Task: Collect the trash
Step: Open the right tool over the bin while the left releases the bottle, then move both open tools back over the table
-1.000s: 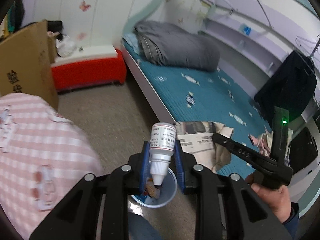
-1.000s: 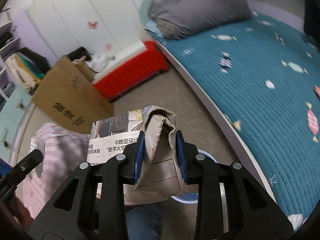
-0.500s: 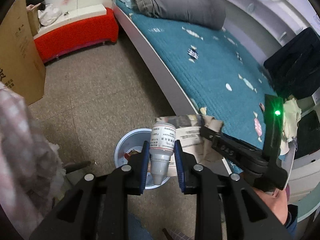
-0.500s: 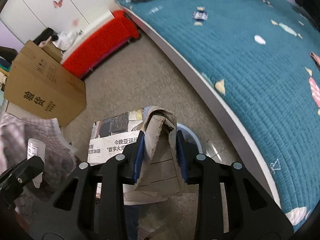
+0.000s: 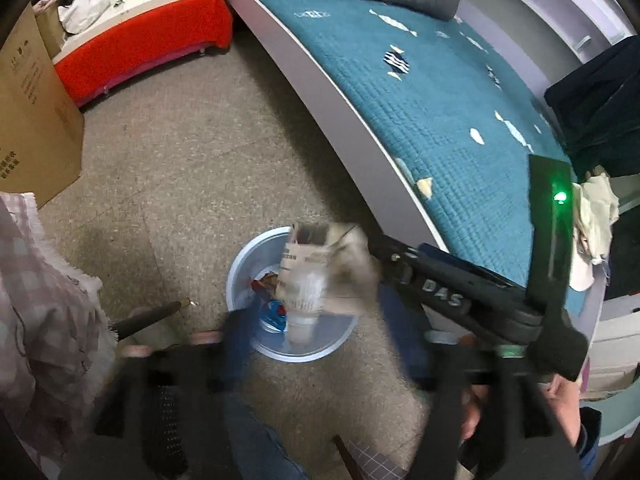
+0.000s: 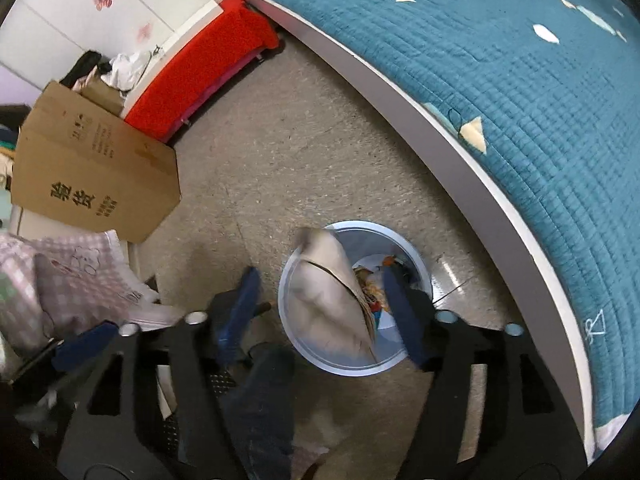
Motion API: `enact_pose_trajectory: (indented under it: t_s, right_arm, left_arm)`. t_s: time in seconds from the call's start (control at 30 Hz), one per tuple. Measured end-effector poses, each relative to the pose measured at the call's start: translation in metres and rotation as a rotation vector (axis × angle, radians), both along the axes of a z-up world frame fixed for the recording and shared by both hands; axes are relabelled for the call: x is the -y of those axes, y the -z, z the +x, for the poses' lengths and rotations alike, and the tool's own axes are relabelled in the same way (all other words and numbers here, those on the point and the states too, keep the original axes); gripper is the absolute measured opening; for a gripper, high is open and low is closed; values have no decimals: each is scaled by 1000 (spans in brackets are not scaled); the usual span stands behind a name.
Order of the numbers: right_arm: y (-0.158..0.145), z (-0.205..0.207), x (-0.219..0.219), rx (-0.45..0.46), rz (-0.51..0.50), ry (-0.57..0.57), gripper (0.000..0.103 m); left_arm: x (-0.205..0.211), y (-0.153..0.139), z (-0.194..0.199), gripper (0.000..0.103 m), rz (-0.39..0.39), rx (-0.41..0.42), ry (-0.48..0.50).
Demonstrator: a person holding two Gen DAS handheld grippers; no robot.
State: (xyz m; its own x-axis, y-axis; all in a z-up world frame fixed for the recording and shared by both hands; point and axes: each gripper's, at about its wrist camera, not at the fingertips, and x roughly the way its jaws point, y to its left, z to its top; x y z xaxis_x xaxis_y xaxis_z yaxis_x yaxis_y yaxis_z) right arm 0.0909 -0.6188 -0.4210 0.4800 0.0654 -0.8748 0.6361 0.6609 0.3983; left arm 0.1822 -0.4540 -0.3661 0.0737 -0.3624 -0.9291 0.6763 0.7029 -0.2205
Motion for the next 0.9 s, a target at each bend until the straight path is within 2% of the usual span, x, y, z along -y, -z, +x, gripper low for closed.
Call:
enact_pose_trajectory:
  t_s: [0.07, 0.17, 0.2, 0.33, 0.5, 0.7, 0.9]
  right_arm:
    - [-1, -4, 3, 4, 6, 10, 77]
    - [-7, -12, 4, 6, 2, 34, 95]
    - [-11, -16, 5, 16, 4, 43, 97]
    - [-27, -26, 6, 18, -18, 63, 97]
    - [-60, -36, 1, 69, -58, 92, 97]
    - [-122, -37, -25, 171, -120, 72, 97]
    - [-177, -26, -63, 255, -178, -3, 97]
  left_arm:
    - [0, -1, 1, 80, -4, 7, -12]
    - [-2, 0, 2, 83, 4, -14, -31]
    - [-2, 0, 2, 83, 2, -15, -33]
    - [-5, -11, -2, 83, -1, 6, -36]
    - [-18, -55, -8, 88, -51, 112, -62]
    - [-48, -117, -19, 93, -138, 264, -101]
    - [-93, -159, -26, 93, -232, 316, -163]
